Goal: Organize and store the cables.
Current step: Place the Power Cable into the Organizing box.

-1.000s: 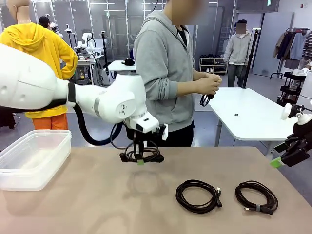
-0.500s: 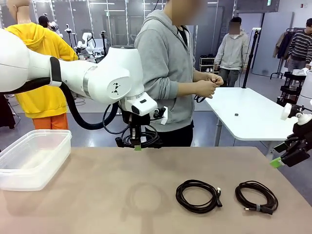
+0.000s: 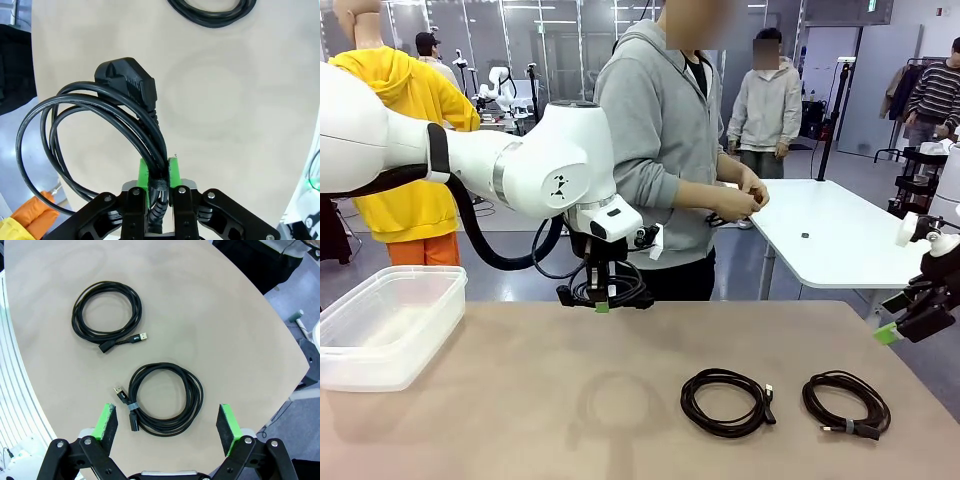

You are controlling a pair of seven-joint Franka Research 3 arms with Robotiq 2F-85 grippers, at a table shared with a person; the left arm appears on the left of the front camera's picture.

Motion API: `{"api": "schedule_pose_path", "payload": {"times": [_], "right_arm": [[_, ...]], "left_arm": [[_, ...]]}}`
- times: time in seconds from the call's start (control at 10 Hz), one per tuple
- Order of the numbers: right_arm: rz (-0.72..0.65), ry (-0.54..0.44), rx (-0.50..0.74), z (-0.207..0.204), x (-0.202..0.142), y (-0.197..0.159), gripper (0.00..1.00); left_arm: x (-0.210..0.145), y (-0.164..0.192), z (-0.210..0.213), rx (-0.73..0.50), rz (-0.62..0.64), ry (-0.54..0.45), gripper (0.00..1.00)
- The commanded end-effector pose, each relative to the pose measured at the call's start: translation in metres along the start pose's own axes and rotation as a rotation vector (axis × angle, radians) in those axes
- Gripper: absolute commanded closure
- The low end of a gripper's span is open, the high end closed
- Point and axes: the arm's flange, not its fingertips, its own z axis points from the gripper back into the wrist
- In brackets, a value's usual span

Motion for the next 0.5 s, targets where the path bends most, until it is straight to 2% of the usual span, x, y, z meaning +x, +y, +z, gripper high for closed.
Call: {"api": "schedule_pose_path", "payload": {"times": [0.0,0.2,0.4], "right_arm": [[0.001,0.003,0.010,0.001,0.001,-0.002,0.00],[0.001,0.003,0.010,0.001,0.001,-0.002,0.00],[0.001,0.003,0.010,0.001,0.001,-0.002,0.00]], "left_arm": [[-0.002,0.004,0.010,0.023,-0.012,0.027,0.82],[-0.020,0.001,0.025,0.037,-0.071,0.065,0.82],[-0.051,-0.007,0.034,0.059,-0.084,0.031,0.82]]}}
